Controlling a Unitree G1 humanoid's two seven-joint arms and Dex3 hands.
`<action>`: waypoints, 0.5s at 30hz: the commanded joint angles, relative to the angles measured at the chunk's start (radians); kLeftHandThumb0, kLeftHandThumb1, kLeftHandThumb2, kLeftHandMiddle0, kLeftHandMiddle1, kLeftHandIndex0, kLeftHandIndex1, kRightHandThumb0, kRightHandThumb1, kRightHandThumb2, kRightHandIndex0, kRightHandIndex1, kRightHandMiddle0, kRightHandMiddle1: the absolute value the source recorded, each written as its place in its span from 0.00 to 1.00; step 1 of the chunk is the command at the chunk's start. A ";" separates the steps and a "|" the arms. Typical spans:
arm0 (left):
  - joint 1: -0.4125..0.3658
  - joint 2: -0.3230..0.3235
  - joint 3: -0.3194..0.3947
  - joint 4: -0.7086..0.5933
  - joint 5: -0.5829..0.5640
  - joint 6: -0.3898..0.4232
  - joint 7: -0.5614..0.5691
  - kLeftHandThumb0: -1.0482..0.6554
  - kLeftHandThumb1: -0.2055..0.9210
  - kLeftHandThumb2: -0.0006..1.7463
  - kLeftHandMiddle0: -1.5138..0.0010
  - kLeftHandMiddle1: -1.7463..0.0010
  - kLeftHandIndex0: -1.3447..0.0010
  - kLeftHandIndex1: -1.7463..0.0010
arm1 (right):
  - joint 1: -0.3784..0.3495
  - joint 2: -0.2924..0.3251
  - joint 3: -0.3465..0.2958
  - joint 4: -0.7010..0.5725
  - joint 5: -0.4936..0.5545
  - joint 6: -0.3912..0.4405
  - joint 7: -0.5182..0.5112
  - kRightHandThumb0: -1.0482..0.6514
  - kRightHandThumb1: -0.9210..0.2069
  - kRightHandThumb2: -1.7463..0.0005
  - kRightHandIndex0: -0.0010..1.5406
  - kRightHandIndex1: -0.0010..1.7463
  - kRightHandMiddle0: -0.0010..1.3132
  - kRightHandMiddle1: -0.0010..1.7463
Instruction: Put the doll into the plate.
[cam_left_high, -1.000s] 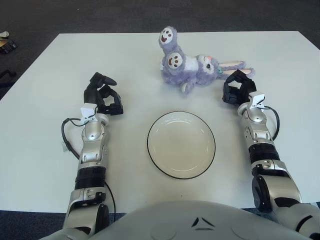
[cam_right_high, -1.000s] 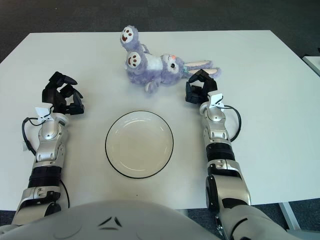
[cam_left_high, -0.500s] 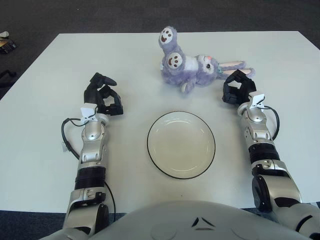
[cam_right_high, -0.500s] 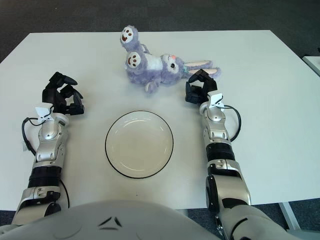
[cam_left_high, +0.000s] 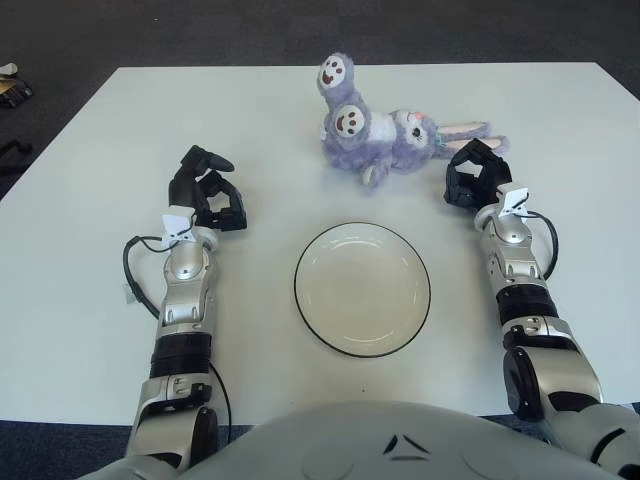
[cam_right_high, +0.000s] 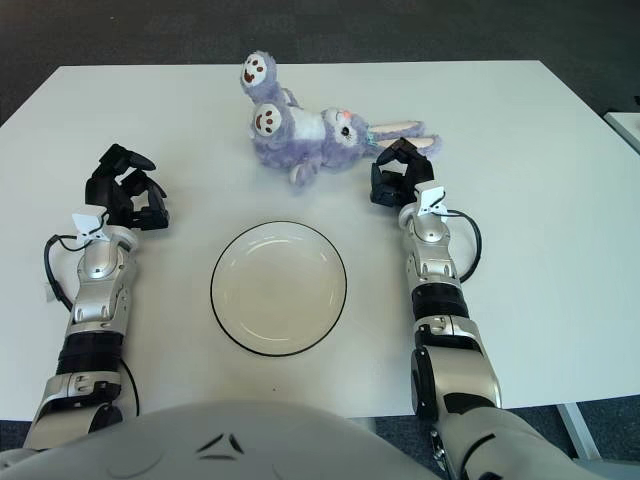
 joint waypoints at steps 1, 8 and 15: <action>0.075 -0.020 -0.004 0.063 0.007 -0.015 0.003 0.61 0.21 0.95 0.44 0.01 0.57 0.00 | 0.045 0.011 0.012 0.029 -0.019 0.026 -0.001 0.34 0.48 0.29 0.83 1.00 0.43 1.00; 0.078 -0.020 -0.004 0.062 0.000 -0.020 -0.004 0.61 0.20 0.95 0.44 0.00 0.56 0.00 | 0.049 0.016 0.004 0.040 -0.029 -0.031 -0.039 0.34 0.48 0.29 0.81 1.00 0.43 1.00; 0.081 -0.018 -0.005 0.058 0.001 -0.024 -0.007 0.61 0.16 0.98 0.42 0.00 0.53 0.00 | 0.052 0.023 -0.011 0.027 -0.035 -0.081 -0.079 0.34 0.48 0.29 0.74 1.00 0.43 1.00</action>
